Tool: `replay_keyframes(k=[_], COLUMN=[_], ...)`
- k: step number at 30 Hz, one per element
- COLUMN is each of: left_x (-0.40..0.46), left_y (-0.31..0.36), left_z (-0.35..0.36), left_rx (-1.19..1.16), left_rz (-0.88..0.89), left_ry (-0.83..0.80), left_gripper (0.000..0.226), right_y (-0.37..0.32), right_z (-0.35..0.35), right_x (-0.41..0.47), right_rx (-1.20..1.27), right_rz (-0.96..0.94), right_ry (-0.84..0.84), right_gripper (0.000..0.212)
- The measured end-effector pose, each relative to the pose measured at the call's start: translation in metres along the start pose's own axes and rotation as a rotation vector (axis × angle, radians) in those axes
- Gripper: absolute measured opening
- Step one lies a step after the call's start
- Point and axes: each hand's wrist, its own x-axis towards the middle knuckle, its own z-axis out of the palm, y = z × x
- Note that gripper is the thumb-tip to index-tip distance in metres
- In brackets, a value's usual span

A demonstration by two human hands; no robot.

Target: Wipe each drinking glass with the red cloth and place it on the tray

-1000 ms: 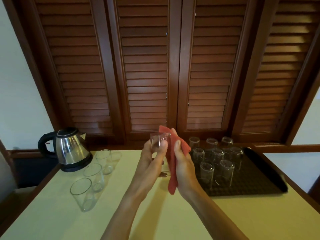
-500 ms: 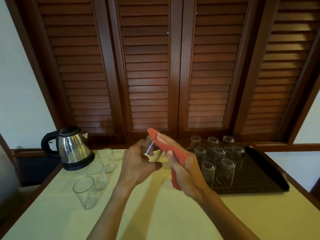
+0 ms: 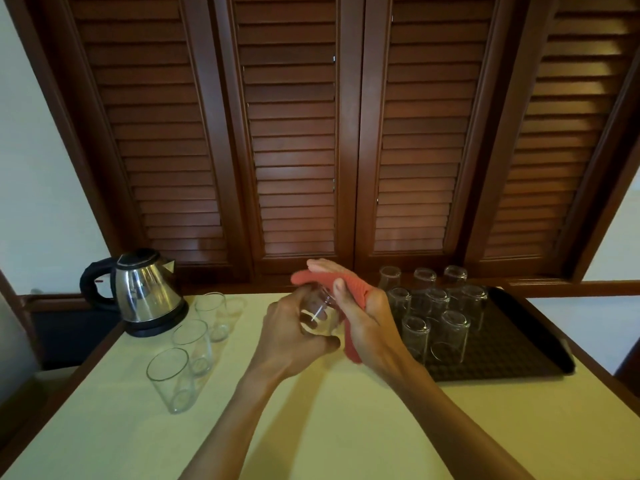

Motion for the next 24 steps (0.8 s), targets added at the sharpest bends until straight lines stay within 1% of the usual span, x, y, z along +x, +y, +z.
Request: replay_keyframes(k=[1,3,5,7,10,13,14,15,16,17,18,20,22,24], left_x=[0.003,0.006,0.005,0.002,-0.002,0.001,0.006,0.011,0.014,0.017,0.017,0.011,0.003,0.001], left_y=[-0.002,-0.002,0.0,0.004,0.01,0.015,0.016,0.017,0.017,0.015,0.015,0.013,0.012,0.011], left_z=[-0.002,-0.006,-0.004,0.004,0.014,0.014,0.012,0.009,0.007,0.007,0.009,0.017,0.023,0.024], left_rx=[-0.06,-0.271,-0.51,-0.632,-0.61,-0.646,-0.654,-0.652,-0.653,-0.665,-0.709,-0.814,-0.874,-0.891], left_rz=[-0.034,-0.126,-0.171,-0.162,-0.133,-0.041,-0.014,0.008,0.019,0.016,0.005,-0.003,-0.006,0.027], left_ry=[0.023,0.041,-0.011,-0.021,0.107,0.264,0.326,0.379,0.406,0.405,0.382,0.314,0.299,0.261], left_gripper=[0.056,0.059,0.057,0.056,0.06,0.045,0.04,0.039,0.039,0.042,0.046,0.052,0.051,0.039], right_y=[0.003,0.008,0.012,0.013,0.007,0.008,0.012,0.013,0.011,0.012,0.012,0.004,-0.002,-0.003], right_z=[0.001,0.002,0.009,0.017,0.021,0.027,0.032,0.039,0.045,0.049,0.05,0.048,0.041,0.034], right_x=[-0.001,-0.01,-0.016,-0.016,-0.007,-0.014,-0.022,-0.031,-0.039,-0.041,-0.039,-0.023,-0.007,-0.002], right_rx=[-0.018,0.024,0.15,0.21,0.233,0.293,0.349,0.404,0.447,0.465,0.446,0.374,0.493,0.643], right_rz=[-0.031,-0.06,0.029,0.13,0.221,0.252,0.272,0.299,0.338,0.361,0.344,0.278,0.326,0.437], right_ry=[0.0,0.016,0.074,0.117,0.141,0.2,0.244,0.275,0.303,0.319,0.334,0.36,0.42,0.432], right_gripper=[0.038,0.041,0.043,0.043,0.037,0.033,0.036,0.044,0.057,0.068,0.071,0.055,0.051,0.049])
